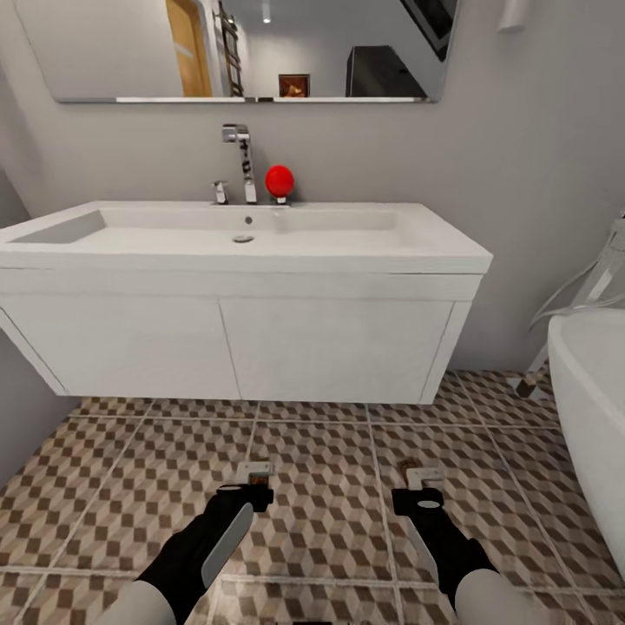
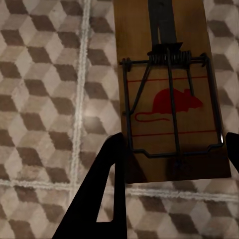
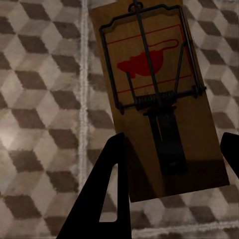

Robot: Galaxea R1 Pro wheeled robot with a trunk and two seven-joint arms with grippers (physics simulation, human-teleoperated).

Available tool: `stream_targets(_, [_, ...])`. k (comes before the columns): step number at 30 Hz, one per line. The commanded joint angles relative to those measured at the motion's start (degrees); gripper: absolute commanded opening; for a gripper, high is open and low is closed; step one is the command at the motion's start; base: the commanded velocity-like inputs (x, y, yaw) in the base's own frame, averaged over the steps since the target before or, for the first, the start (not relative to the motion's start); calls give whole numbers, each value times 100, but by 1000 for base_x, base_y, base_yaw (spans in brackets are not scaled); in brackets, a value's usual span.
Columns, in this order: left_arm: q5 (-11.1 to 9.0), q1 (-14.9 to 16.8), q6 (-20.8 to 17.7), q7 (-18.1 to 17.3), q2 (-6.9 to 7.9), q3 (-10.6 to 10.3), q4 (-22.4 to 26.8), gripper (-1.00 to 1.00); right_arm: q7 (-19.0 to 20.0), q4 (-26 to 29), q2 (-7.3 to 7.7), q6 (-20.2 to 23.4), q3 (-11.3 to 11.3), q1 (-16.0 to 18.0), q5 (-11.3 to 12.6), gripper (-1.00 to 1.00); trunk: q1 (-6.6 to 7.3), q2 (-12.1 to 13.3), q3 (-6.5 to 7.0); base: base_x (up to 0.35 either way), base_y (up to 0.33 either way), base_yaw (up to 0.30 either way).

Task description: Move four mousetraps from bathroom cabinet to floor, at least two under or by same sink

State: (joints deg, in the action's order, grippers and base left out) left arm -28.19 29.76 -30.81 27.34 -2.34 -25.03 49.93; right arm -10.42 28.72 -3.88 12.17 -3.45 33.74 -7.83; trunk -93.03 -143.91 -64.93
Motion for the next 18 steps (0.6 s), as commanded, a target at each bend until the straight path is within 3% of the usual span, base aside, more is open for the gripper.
stream_targets(1, [-53,4,-10,52,8,-18,8,-100,5,11,-7,36,-32,1,-61,-100,-1,-4,-28,0,0,-19])
stream_targets(18, [-55,4,11,58,76,-11,-33,-100,10,11,-1,45,-25,1,-61,-100,-45,-27,-404,0,0,-2])
